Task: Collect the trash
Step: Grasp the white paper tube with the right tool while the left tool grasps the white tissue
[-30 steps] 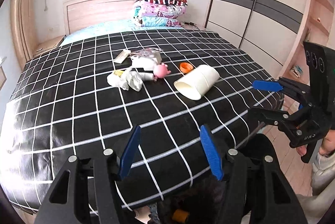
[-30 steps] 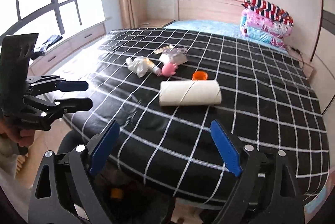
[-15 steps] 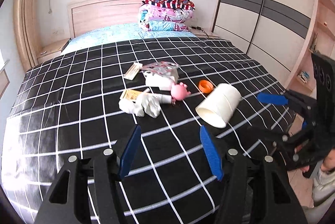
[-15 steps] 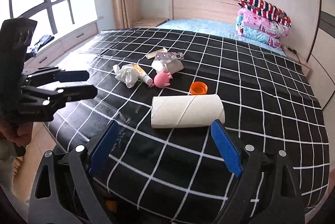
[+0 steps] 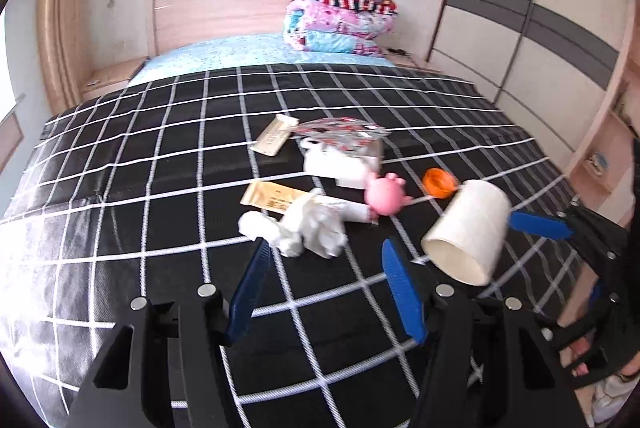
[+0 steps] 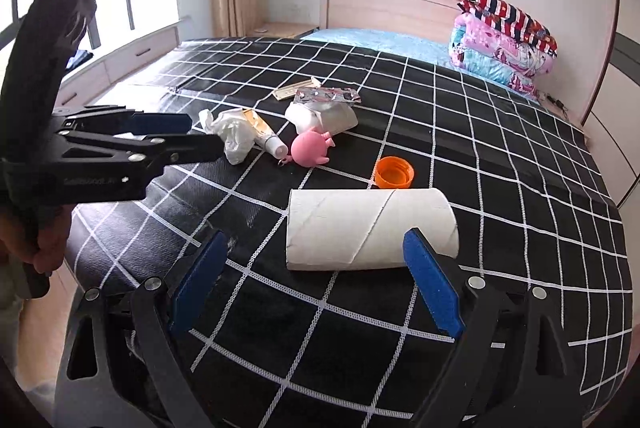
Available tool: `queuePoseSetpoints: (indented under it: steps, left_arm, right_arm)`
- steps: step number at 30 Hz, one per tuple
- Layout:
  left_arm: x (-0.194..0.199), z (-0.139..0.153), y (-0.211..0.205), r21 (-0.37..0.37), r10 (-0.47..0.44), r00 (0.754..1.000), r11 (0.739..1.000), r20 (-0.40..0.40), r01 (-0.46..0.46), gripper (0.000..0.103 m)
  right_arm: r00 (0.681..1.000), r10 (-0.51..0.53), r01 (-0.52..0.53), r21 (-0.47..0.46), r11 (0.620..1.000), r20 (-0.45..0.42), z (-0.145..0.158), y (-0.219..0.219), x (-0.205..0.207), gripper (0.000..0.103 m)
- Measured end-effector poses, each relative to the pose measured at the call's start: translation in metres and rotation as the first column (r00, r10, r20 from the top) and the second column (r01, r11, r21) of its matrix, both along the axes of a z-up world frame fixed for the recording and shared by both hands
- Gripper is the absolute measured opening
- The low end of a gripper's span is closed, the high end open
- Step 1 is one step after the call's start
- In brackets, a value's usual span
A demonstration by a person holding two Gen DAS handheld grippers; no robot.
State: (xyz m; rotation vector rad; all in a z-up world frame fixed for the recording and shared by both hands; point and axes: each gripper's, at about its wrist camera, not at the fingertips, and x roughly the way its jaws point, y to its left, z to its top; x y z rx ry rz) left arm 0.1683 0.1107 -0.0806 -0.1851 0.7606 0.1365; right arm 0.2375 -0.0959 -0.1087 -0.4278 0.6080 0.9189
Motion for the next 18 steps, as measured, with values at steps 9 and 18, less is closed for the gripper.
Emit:
queuePoseSetpoints:
  steps: [9, 18]
  left_arm:
    - [0.025, -0.015, 0.005, 0.055, 0.048, 0.998, 0.997, -0.045, -0.045, 0.056]
    - [0.033, -0.024, 0.01, 0.039, 0.056, 0.996, 0.998, -0.068, -0.053, 0.056]
  right_arm:
    - [0.999, -0.031, 0.032, -0.023, 0.999, 0.025, -0.007, 0.006, 0.007, 0.085]
    - [0.985, -0.131, 0.136, -0.037, 0.99, 0.108, -0.01, 0.008, 0.014, 0.085]
